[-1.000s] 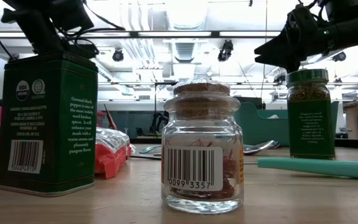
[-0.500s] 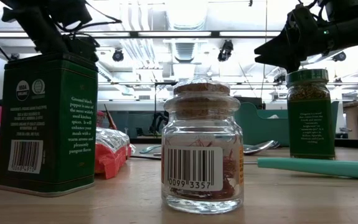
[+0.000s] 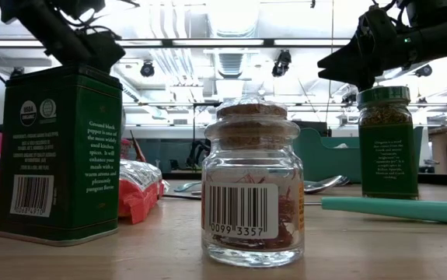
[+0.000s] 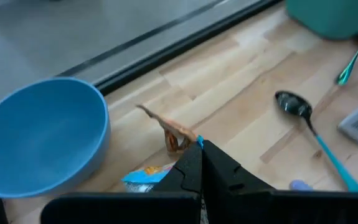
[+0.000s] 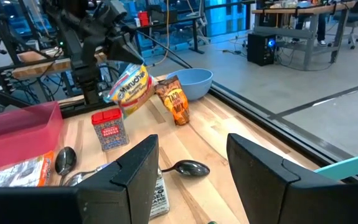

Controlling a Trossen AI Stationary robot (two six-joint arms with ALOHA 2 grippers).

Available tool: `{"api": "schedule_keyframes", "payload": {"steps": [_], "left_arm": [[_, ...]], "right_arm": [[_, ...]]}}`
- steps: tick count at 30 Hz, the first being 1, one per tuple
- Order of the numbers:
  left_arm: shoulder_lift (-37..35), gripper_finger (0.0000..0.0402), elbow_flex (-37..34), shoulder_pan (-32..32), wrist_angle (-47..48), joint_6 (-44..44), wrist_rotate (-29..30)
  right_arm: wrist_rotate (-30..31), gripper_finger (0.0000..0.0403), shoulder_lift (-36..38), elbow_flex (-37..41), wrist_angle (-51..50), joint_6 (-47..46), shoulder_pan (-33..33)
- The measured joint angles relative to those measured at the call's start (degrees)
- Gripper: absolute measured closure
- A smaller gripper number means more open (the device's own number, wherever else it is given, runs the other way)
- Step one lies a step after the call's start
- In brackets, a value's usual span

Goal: Pick & Place Food Item
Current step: Put the blue noodle pack into the green bin

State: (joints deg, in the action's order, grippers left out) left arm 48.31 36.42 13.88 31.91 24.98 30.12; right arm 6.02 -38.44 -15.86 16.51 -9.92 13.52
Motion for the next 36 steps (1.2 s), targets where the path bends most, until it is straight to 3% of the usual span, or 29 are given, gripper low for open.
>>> {"api": "schedule_keyframes", "payload": {"steps": [10,17,26,36], "left_arm": [[-3.7,0.0401,0.0,3.2,-12.8,-7.2,0.4],[-2.1,0.0401,0.0,3.5,-25.0,-12.9,-0.2],[7.8,0.0401,-0.1,3.5,-45.9,-15.0,-1.4],[23.9,0.0401,0.0,3.6,-76.5,-17.7,-6.2]], "right_arm": [[0.0,0.0216,0.0,0.0,0.0,0.0,0.0],[0.0,0.0216,0.0,0.0,0.0,-0.1,0.0],[0.0,0.0216,0.0,0.0,0.0,0.0,0.0],[0.0,0.0216,0.0,0.0,0.0,-0.1,0.0]]}}
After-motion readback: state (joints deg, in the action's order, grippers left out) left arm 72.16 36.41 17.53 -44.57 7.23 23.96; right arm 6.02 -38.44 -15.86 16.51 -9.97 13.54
